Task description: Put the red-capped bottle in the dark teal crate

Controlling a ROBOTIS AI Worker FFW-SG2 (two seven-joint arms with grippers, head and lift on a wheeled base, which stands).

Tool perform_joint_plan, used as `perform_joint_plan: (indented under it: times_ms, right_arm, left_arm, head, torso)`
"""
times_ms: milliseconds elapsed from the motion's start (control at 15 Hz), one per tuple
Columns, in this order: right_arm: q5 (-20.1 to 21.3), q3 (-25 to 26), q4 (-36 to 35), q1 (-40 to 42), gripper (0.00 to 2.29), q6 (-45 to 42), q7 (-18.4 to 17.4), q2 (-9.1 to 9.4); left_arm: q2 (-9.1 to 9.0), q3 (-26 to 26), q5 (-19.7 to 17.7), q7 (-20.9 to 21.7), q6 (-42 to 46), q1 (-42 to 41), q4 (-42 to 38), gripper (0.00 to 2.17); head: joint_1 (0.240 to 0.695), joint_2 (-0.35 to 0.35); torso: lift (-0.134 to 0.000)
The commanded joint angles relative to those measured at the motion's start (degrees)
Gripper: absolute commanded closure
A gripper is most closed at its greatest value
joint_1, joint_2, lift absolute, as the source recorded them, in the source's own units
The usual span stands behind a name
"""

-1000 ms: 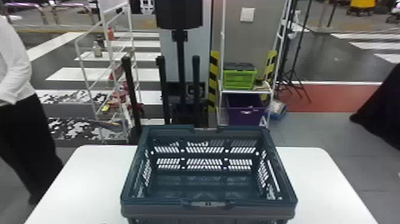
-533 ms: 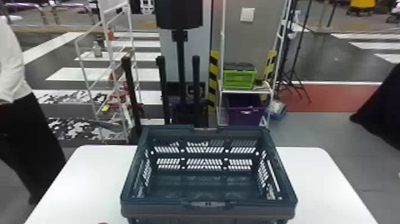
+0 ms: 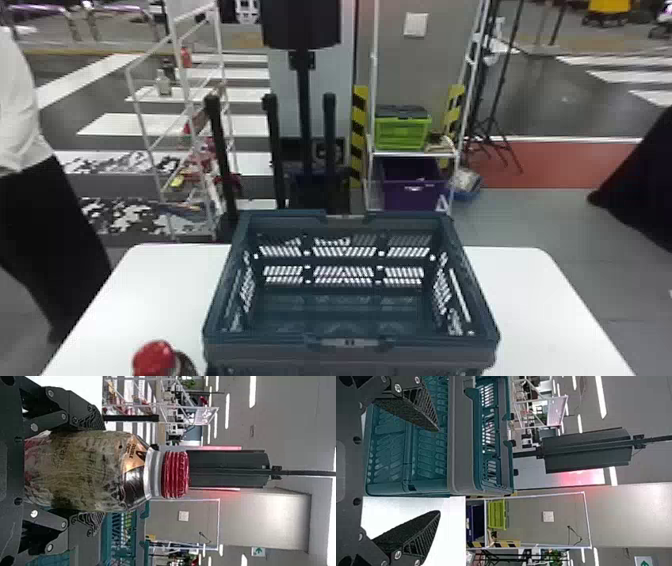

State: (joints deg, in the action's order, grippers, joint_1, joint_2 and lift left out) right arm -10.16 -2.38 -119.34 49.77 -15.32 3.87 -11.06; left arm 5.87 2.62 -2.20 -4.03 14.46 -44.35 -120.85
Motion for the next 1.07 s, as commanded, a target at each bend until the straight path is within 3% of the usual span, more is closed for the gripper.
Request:
perform_joint_plan:
  times_ms: [0, 267, 600, 733, 1000]
  right_arm:
    - [0.0, 0.0, 0.1, 0.0, 0.15, 0.0, 0.0, -0.01]
    - [-0.1, 0.3, 0.2, 0.1, 0.15, 0.0, 0.0, 0.07]
    - [0.1, 0.5, 0.1, 0.7, 0.15, 0.0, 0.0, 0.78]
    - [0.2, 0.8, 0.1, 0.9, 0.15, 0.0, 0.0, 1.13]
    - [0.4, 1.1, 0.2, 0.9, 0.15, 0.0, 0.0, 1.83]
  left_arm:
    - [0.81, -3.6, -0.5, 0.5, -9.7, 2.3, -6.4, 2.15]
    - [1.69, -11.4, -3.2, 7.6, -40.6, 13.9, -15.9, 2.15]
    - [8.11, -11.3, -4.2, 15.8, -71.0, 33.3, -16.7, 2.15]
    - [10.30, -8.8, -3.2, 20.6, -80.3, 40.7, -14.1, 2.15]
    - [13.64, 2.1, 2.8, 31.2, -84.7, 53.4, -6.1, 2.15]
  head:
    - [0.499, 0.000]
    - [0.499, 0.000]
    - [0.499, 0.000]
    - [0.499, 0.000]
    - [0.499, 0.000]
  torso:
    - [0.000]
    - [0.000]
    - [0.000]
    - [0.000]
    - [0.000]
